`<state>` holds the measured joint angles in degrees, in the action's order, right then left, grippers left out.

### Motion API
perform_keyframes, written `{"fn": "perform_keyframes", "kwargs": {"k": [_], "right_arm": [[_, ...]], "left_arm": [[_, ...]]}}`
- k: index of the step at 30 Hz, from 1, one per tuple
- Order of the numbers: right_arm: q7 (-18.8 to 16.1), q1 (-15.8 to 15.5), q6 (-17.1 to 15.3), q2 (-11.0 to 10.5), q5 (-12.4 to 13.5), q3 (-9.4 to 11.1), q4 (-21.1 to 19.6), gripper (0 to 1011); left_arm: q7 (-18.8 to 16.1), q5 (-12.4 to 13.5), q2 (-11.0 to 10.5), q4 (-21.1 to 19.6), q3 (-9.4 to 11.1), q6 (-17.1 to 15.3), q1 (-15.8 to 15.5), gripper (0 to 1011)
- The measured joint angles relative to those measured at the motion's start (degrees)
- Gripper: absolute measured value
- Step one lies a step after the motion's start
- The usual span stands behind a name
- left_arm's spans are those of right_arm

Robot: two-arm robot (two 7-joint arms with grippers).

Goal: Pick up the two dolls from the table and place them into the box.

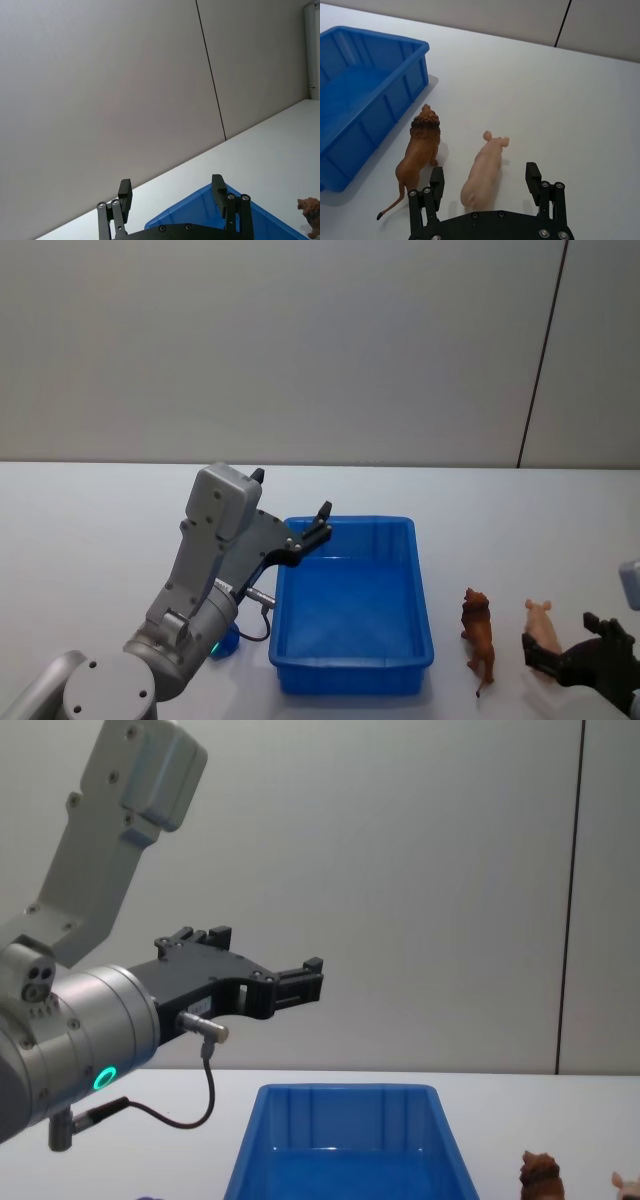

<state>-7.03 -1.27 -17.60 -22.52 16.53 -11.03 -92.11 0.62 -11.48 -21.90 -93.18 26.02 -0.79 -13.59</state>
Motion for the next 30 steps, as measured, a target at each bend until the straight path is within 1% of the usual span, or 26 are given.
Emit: {"fn": "perform_keyframes", "kwargs": {"k": [14, 15, 16, 20, 22, 23, 24, 25, 26, 28, 29, 30], "right_arm": [[-0.11, 1.66, -2.74, 1.73, -0.83, -0.93, 3.22, 1001], [-0.11, 1.81, -2.93, 1.89, -0.88, -1.01, 3.52, 980], [-0.10, 1.90, -3.02, 1.99, -0.91, -1.06, 3.71, 980], [0.02, 2.24, -3.54, 2.32, -0.99, -1.16, 4.35, 888], [0.10, 2.43, -3.76, 2.51, -1.00, -1.22, 4.70, 821], [0.13, 2.49, -3.83, 2.56, -1.00, -1.24, 4.80, 807], [0.19, 2.59, -3.92, 2.66, -1.00, -1.25, 4.99, 766], [0.21, 2.62, -3.96, 2.71, -1.00, -1.26, 5.07, 766], [0.23, 2.67, -4.00, 2.73, -1.00, -1.26, 5.12, 709], [0.28, 2.74, -4.03, 2.81, -0.97, -1.26, 5.28, 676], [0.34, 2.79, -4.03, 2.89, -0.92, -1.26, 5.42, 617], [0.39, 2.82, -4.03, 2.91, -0.89, -1.26, 5.46, 589]], "left_arm": [[0.00, 0.00, 0.00, 0.00, 0.00, 0.00, 0.00, 1001], [0.00, 0.00, 0.00, 0.00, 0.00, 0.00, 0.00, 1001], [0.00, 0.00, 0.00, 0.00, 0.00, 0.00, 0.00, 1001], [0.00, 0.00, 0.00, 0.00, 0.00, 0.00, 0.00, 1001], [0.00, 0.00, 0.00, 0.00, 0.00, 0.00, 0.00, 1001], [0.00, 0.00, 0.00, 0.00, 0.00, 0.00, 0.00, 1002], [0.00, 0.00, 0.00, 0.00, 0.00, 0.00, 0.00, 1001], [0.00, 0.00, 0.00, 0.00, 0.00, 0.00, 0.00, 1001], [0.00, 0.00, 0.00, 0.00, 0.00, 0.00, 0.00, 1002], [0.00, 0.00, 0.00, 0.00, 0.00, 0.00, 0.00, 1002], [0.00, 0.00, 0.00, 0.00, 0.00, 0.00, 0.00, 1001], [0.00, 0.00, 0.00, 0.00, 0.00, 0.00, 0.00, 1001]]}}
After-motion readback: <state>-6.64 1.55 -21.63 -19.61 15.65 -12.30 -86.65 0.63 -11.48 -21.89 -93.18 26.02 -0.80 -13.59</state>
